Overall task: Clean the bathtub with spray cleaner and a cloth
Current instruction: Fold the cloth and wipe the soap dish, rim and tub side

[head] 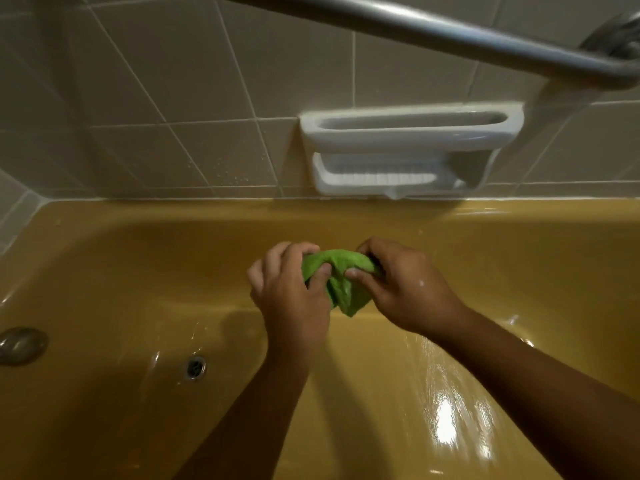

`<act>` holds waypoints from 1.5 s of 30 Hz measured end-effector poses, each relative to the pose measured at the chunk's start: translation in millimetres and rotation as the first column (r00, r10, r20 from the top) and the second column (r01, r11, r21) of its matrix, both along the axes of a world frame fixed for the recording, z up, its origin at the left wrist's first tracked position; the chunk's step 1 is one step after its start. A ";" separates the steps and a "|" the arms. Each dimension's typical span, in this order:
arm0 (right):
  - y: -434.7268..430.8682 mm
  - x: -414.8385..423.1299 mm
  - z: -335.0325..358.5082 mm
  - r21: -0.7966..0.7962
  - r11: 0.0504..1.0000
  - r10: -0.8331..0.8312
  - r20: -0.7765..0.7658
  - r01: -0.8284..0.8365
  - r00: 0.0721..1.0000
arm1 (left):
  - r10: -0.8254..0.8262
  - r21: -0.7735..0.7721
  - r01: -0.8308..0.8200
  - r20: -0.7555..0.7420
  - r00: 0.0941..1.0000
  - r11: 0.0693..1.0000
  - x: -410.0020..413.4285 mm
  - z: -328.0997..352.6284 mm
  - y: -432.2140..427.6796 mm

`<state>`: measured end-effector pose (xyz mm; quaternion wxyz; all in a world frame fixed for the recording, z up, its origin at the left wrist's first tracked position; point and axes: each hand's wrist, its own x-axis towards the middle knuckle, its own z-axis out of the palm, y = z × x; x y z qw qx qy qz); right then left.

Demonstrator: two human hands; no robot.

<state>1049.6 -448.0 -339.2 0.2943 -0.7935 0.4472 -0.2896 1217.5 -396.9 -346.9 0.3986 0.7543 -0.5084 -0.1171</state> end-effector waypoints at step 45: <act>-14.8 -18.2 -109.0 0.157 0.952 -0.236 -0.176 0.264 0.956 | -0.465 0.377 0.464 -0.095 0.880 0.802 -15.0 -82.4 -32.3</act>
